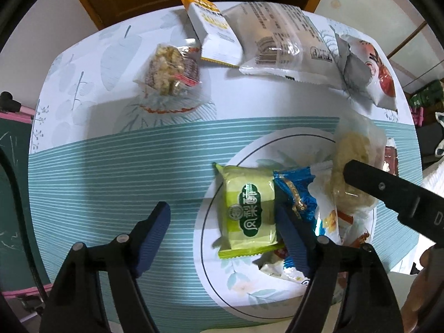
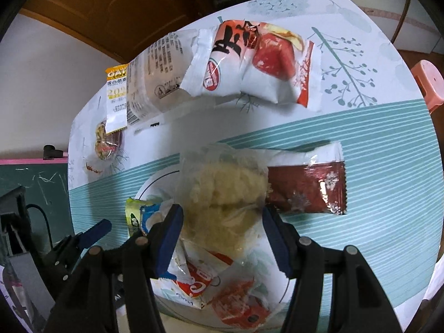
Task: Organize snacks
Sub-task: 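Grasp the green-yellow wrapped cake with the left tool while the right grasps a clear yellow snack bag, then carry the green cake and yellow snack bag toward the white tray with both tools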
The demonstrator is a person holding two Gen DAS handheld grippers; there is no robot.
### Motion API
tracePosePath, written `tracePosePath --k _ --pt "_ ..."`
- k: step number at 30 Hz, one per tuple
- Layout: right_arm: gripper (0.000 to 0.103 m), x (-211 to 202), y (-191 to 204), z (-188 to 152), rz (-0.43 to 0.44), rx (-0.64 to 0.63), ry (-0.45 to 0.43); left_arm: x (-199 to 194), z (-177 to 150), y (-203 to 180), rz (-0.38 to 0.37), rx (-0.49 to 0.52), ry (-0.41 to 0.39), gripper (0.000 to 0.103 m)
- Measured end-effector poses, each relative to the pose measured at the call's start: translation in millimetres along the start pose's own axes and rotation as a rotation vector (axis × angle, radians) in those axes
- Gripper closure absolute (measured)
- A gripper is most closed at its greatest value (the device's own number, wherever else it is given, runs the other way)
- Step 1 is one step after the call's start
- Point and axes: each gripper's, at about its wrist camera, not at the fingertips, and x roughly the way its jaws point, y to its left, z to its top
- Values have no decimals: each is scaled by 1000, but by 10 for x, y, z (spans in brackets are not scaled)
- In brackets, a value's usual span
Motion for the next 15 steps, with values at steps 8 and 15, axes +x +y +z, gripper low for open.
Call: tracePosePath --k 8,15 --pt "45 15 8 -44 16 -9 -36 59 -15 -117 -1 3 19 68" --pt "55 -63 -11 -93 25 -48 -51 -19 -85 -175 -18 -1 -21 69"
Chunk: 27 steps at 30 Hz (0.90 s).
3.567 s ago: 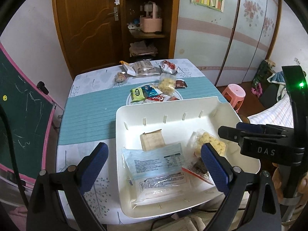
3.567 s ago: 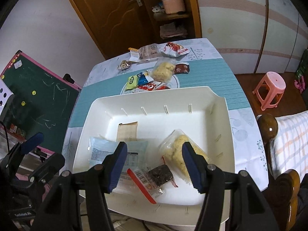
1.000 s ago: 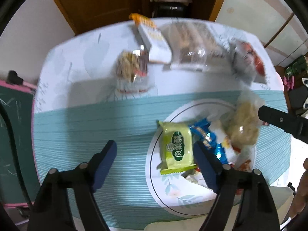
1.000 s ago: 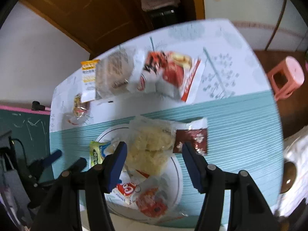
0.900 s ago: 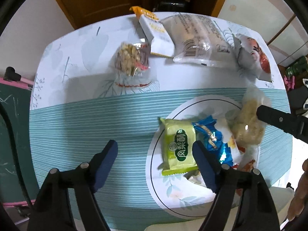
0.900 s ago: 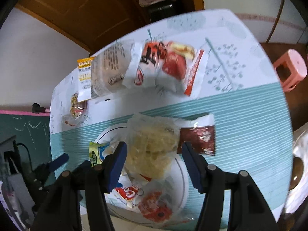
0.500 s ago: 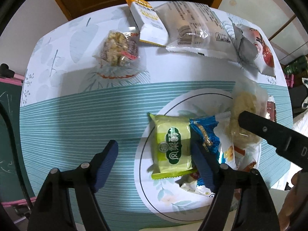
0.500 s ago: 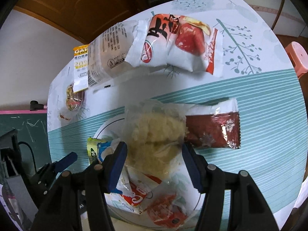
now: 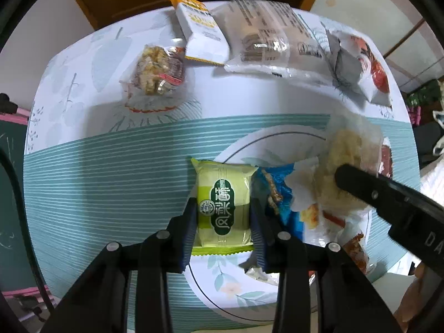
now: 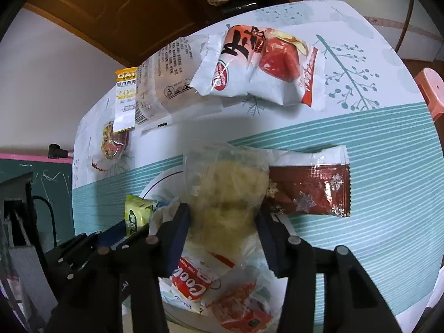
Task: Organize snacks
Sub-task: 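Carry the green cake and yellow snack bag toward the white tray with both tools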
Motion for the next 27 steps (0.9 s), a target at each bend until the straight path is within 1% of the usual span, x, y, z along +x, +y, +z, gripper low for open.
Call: tracePosePath --k 3,6,9,12,16,22,24,27 --pt "56 -86 31 -23 -3 -21 -21 -133 -41 17 7 -12 -40 69" --pt "56 -275 51 -55 12 -31 -60 -364 -97 38 -7 -22 -82 69" --pt "56 -557 103 -128 28 -50 -111 -690 -183 29 -20 -14 -143 69" --pt "56 -895 148 -285 48 -77 -173 -1113 -351 60 -42 14 -215 69" --pt "56 -1430 274 -631 60 -132 -285 -1727 -706 37 -81 67 -325 69" --pt "56 -2165 437 -1390 53 -235 -462 -2483 -1418 -73 -145 117 -508 69" --pt "56 -2361 453 -1666 67 -249 -514 -2657 -1614 -74 -165 115 -554 69" --pt "56 -2583 422 -1988 95 -253 -575 -2862 -1941 -86 -194 107 -614 68"
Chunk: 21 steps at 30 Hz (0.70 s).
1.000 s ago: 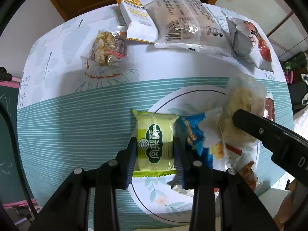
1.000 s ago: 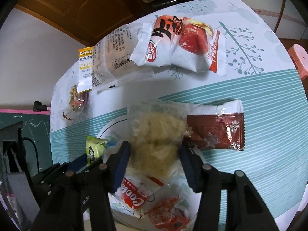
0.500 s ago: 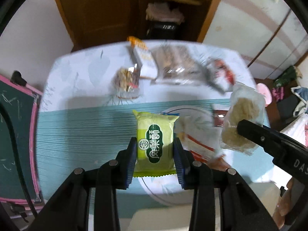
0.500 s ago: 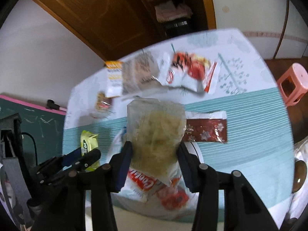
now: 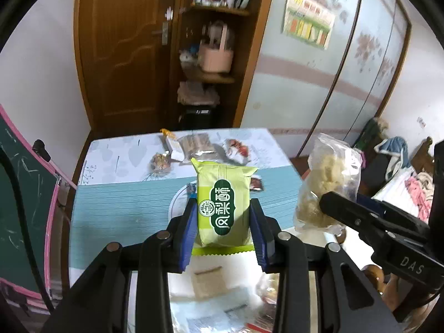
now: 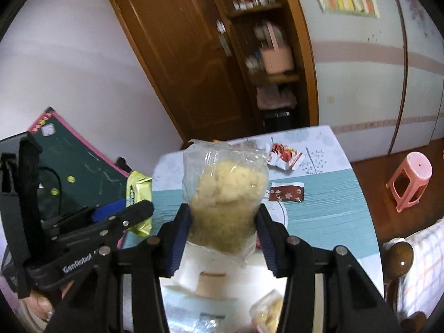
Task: Organize snacks
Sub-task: 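Carry the green cake and yellow snack bag toward the white tray with both tools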
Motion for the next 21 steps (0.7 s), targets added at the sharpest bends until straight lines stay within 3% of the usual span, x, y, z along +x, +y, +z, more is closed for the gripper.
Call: tracePosePath --k 5,8,14,21 --pt "56 -443 37 -201 -33 -27 -84 -354 -293 -226 37 52 -76 68" --pt "55 -543 45 -319 -48 -51 -87 -440 -489 -354 58 95 -77 68" --pt "55 -564 9 -658 -75 -67 -17 -235 -836 -524 127 174 -11 68" --pt "55 -378 -67 -973 -156 -100 77 52 -1014 -493 115 160 96 68"
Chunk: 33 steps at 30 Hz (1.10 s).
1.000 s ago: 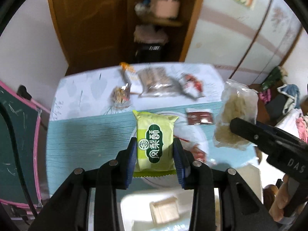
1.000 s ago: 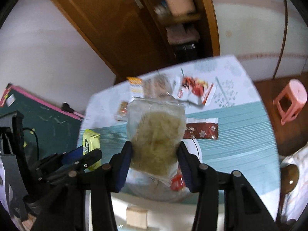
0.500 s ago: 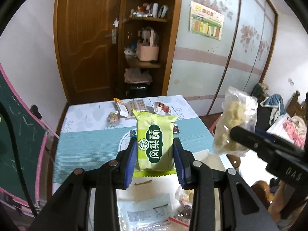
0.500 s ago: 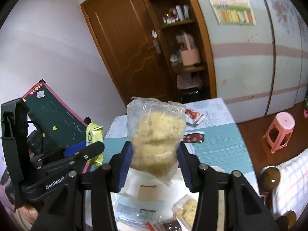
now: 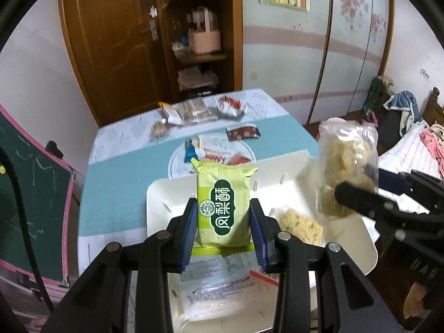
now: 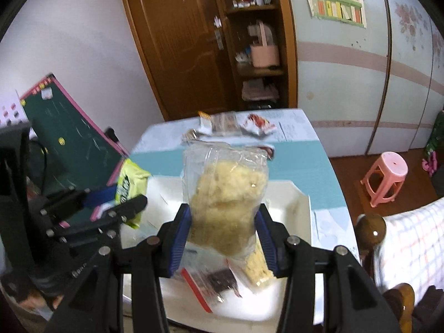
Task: Organize snacks
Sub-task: 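Carry the green cake and yellow snack bag toward the white tray with both tools, then open both tools to drop the green cake and yellow bag into the tray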
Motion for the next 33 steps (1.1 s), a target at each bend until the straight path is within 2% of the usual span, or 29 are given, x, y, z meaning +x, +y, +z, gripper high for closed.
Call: tracePosePath --k 4,6,7,8,9,14,33 --pt "55 97 -12 -114 -14 -3 50 97 -39 -13 -1 6 35 67" --pt "54 158 -35 -138 -21 4 77 139 -61 -47 3 23 54 54" --pt "51 183 -46 -141 -31 10 88 149 -74 -69 10 32 58 33" --pt "49 186 -44 -144 -36 14 90 150 -87 -80 40 35 55 27" --pt "48 177 -60 -152 -44 23 85 146 -87 -82 49 37 54 25" --pt "40 135 -120 -157 -48 61 57 154 -86 -51 35 19 58 23" --pt "40 200 -74 -214 -33 69 98 178 -128 2 47 -7 81 23"
